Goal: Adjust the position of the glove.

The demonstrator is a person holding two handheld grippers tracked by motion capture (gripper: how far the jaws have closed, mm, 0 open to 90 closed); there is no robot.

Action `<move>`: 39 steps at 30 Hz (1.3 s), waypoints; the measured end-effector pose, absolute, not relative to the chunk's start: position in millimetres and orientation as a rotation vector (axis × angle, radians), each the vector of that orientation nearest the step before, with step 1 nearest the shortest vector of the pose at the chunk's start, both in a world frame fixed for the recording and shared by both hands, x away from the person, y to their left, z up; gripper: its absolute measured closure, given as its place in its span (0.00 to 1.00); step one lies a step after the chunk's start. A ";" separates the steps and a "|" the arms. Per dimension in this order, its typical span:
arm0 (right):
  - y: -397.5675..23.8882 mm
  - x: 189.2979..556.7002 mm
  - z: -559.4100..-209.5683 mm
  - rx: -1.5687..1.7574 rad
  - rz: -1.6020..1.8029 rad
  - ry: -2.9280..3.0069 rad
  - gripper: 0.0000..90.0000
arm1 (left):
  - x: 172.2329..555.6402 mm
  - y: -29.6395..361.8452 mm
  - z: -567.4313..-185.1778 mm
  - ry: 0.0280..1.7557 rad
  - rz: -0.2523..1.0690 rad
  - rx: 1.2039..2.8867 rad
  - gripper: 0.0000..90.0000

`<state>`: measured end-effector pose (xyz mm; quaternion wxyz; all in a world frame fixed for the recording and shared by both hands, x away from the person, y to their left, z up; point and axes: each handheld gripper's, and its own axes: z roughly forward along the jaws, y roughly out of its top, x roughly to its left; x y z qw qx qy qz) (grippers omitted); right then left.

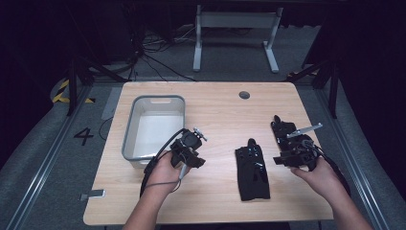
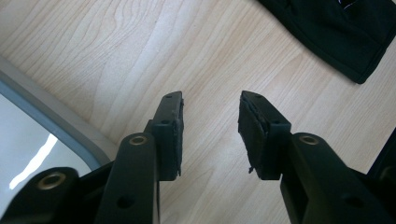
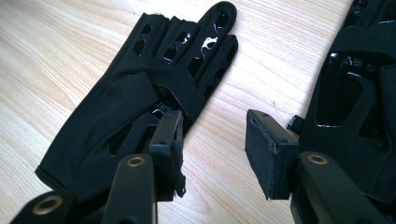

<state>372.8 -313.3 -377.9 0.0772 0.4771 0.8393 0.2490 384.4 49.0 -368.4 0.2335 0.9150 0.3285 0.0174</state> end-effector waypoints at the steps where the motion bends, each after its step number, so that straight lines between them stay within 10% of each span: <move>1: -313.3 372.6 -377.3 1.433 0.754 2.514 0.63 | 384.5 49.0 -368.3 0.902 0.047 2.510 0.66; 39: -243.2 370.5 -412.3 1.407 0.749 2.622 0.57 | 382.0 48.2 -359.9 0.895 0.087 2.508 0.56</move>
